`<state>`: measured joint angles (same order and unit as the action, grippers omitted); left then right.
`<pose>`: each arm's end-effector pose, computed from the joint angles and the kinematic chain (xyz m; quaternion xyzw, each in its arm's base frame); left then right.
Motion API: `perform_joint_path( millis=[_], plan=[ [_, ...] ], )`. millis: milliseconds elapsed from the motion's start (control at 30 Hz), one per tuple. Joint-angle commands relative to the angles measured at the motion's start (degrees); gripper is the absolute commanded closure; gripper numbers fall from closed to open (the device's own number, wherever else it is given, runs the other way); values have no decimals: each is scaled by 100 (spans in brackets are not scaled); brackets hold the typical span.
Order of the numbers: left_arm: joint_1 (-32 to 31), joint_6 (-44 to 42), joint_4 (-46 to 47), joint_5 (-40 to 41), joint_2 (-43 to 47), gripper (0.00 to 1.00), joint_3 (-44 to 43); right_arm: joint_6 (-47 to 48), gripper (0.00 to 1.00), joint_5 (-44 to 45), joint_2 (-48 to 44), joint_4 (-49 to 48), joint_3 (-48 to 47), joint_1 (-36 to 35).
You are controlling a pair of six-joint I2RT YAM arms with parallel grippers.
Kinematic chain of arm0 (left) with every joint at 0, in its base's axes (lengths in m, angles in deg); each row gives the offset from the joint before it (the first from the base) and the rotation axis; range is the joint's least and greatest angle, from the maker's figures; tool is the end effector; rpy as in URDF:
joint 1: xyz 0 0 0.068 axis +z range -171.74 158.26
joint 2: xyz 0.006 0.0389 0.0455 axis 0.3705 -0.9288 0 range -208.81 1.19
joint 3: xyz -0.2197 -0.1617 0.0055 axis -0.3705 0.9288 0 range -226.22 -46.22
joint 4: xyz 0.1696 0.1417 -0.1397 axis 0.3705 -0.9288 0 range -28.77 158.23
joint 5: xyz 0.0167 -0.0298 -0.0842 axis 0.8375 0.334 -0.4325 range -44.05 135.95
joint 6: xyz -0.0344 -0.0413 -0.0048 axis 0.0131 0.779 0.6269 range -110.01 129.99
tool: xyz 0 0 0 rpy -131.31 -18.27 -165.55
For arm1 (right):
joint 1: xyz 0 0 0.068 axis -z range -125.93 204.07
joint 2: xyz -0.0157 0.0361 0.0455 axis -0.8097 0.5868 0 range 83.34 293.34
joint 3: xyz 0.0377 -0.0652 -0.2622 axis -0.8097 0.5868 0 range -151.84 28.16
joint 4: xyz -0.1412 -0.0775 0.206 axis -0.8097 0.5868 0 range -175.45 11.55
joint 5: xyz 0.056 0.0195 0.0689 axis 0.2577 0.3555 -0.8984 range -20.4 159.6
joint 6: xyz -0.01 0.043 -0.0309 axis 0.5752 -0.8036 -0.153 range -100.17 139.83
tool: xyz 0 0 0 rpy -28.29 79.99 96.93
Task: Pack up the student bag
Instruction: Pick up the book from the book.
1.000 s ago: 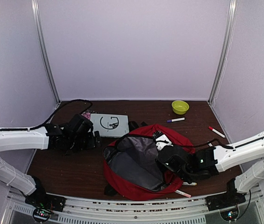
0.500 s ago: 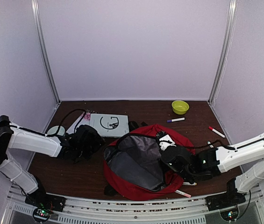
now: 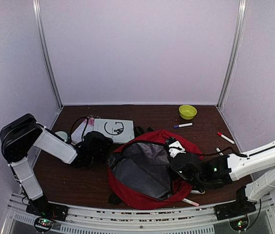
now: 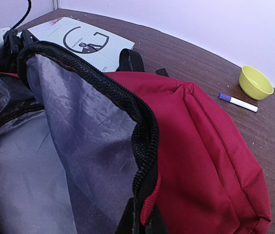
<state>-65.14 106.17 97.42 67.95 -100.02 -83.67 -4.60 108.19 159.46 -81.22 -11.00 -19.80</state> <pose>0.2429 -0.2113 0.1185 -0.4658 0.7389 -0.3702 0.3164 0.0950 0.2486 0.2034 -0.2354 0.8378 0.0981 0.4827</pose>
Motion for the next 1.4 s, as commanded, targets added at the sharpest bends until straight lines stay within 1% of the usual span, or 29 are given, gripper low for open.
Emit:
perform_joint_path(
  millis=[0, 467, 600, 667, 800, 933, 1167, 1367],
  plan=[
    [91, 192, 769, -5, -323, 24, -252, -70, 100, 24, -107, -106, 121, 39],
    [424, 304, 864, -98, -984, 27, -872, 69, 100, -126, 0, -297, 146, 142],
    [520, 284, 1198, -146, -1197, 28, -947, 95, 100, -166, -14, -301, 159, 177],
    [557, 270, 1391, -183, -1306, 31, -948, 104, 100, -183, -27, -308, 181, 193],
    [603, 218, 1631, -225, -1430, 41, -933, 94, 100, -223, -69, -332, 220, 214],
    [608, 82, 1935, -221, -1416, 54, -896, 104, 100, -255, -62, -326, 201, 215],
    [613, -287, 2139, -243, -1198, 81, -870, 124, 100, -305, -87, -312, 172, 226],
    [597, -632, 1985, -282, -881, 95, -904, 122, 100, -300, -118, -314, 186, 224]
  ],
)
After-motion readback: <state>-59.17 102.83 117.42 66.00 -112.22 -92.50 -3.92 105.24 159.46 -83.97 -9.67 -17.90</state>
